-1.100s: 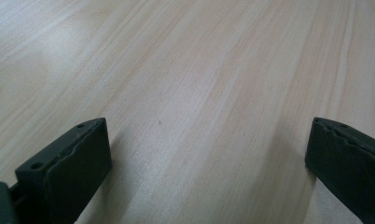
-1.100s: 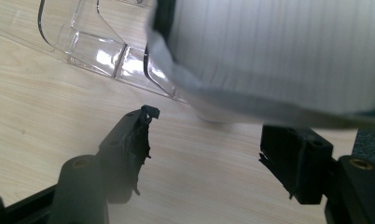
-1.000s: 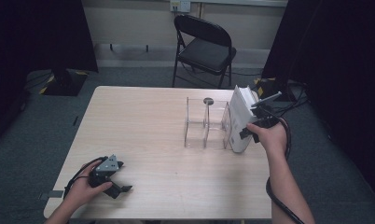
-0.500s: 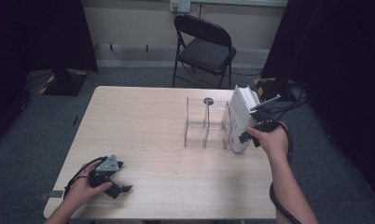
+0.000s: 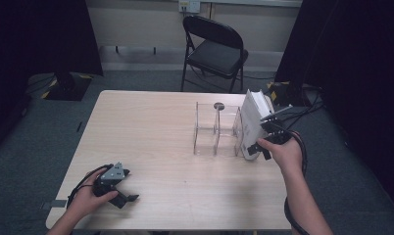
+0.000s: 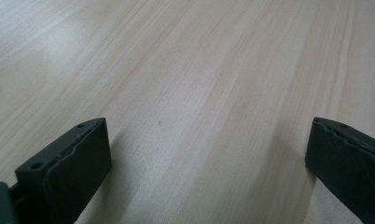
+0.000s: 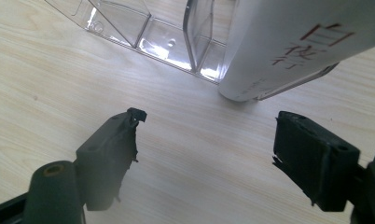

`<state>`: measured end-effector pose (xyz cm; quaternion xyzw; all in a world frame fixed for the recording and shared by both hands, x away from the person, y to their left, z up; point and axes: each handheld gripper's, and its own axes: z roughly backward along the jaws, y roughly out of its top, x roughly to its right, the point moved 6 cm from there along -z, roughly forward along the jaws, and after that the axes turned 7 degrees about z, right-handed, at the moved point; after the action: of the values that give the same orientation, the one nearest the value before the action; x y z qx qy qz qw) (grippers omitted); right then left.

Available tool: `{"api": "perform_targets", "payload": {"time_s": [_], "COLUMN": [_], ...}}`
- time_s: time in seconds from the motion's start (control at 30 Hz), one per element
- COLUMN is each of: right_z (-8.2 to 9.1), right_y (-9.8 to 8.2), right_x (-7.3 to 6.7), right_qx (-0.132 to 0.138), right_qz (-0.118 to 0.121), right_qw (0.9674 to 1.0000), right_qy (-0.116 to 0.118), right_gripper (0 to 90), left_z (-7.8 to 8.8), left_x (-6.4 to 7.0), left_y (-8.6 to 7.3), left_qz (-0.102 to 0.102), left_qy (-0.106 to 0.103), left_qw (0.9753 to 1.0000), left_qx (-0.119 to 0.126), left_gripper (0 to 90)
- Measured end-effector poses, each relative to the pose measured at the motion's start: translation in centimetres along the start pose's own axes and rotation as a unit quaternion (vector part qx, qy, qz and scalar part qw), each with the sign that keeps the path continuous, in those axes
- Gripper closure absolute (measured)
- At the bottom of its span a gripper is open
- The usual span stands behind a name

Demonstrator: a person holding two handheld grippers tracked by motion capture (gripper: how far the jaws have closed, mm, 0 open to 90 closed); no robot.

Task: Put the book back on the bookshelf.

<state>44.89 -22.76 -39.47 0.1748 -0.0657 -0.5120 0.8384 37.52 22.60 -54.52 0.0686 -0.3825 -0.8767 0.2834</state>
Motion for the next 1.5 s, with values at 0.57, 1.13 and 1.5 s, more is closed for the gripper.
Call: {"api": "perform_targets", "payload": {"time_s": [0.57,1.13,1.5], "right_z": [-1.0,-2.2,-3.0], "right_y": [-1.1,-1.2,-0.9], "right_x": [-1.1,-2.9,-4.5], "right_qx": [0.003,0.018,0.030], "right_qz": [0.023,0.057,0.077], "right_qw": [0.9997,0.9979,0.9960], "right_qy": [0.011,0.026,0.034], "right_gripper": [15.3,14.7,14.7], "left_z": [0.0,0.0,0.0], "left_x": [0.0,0.0,0.0], "left_y": [0.0,0.0,0.0], "left_qz": [0.000,0.002,0.002], "left_qy": [0.000,-0.002,-0.002], "left_qw": [1.0000,1.0000,1.0000], "left_qx": [0.000,0.000,-0.001], "left_gripper": [0.0,0.0,0.0]}}
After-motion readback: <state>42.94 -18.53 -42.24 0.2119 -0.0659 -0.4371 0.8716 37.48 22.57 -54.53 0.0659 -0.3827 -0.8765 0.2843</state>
